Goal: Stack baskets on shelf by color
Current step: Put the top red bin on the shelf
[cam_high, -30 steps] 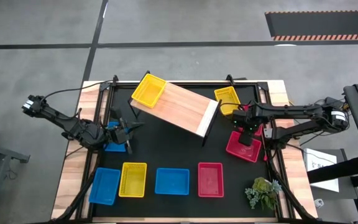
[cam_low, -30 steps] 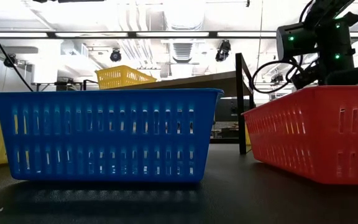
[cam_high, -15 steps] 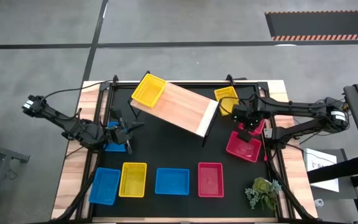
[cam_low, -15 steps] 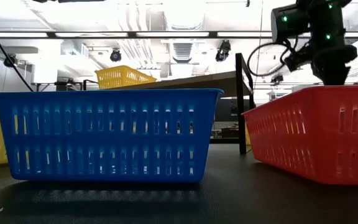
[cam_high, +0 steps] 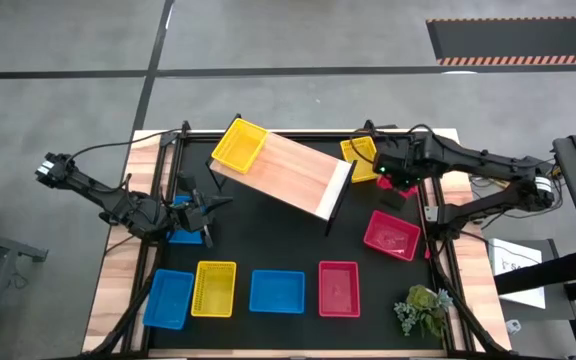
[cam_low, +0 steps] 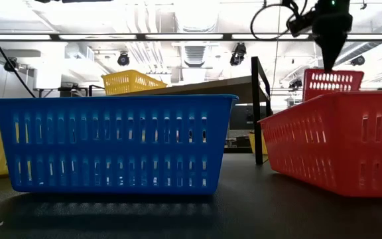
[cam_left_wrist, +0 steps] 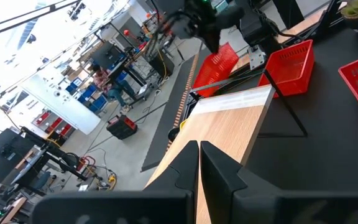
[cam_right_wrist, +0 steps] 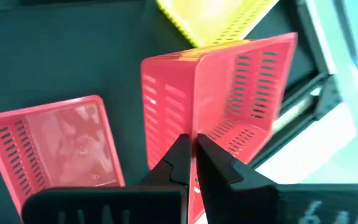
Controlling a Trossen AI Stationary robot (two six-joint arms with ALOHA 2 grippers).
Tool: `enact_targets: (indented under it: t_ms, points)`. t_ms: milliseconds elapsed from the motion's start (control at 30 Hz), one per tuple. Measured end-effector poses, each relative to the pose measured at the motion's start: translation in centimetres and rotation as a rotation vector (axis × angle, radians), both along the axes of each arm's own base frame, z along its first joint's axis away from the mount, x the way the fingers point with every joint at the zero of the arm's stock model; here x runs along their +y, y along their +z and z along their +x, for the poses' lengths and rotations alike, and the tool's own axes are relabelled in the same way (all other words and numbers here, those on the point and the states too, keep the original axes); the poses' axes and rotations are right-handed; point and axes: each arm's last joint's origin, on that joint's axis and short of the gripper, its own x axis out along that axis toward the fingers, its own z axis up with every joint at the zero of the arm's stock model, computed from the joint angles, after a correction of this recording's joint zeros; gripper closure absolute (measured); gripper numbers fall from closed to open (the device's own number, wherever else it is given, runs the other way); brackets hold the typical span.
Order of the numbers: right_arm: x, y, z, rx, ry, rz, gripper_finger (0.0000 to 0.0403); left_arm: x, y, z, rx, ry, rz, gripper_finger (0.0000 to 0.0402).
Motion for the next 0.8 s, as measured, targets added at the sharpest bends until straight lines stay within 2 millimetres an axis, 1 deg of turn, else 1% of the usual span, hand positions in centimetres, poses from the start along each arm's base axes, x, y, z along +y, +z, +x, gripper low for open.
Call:
enact_targets:
  t_ms: [200,367,567,800]
  points:
    - [-0.4,2.8,0.6,-0.01,-0.004,-0.094,0.0394,0.0,0.0,0.0,0.0,0.0,0.0,0.0402]
    - [-0.9,4.6,1.8,-0.034,0.018,-0.181,0.0394,0.0,0.0,0.0,0.0,0.0,0.0,0.0402]
    - [-1.7,5.4,4.6,-0.023,0.067,-0.218,0.0394,0.0,0.0,0.0,-0.004,0.009,-0.001,0.0402]
    - [-2.8,6.8,8.2,-0.021,0.139,-0.264,0.0394,0.4,0.3,-0.7,-0.031,0.027,-0.011,0.0402]
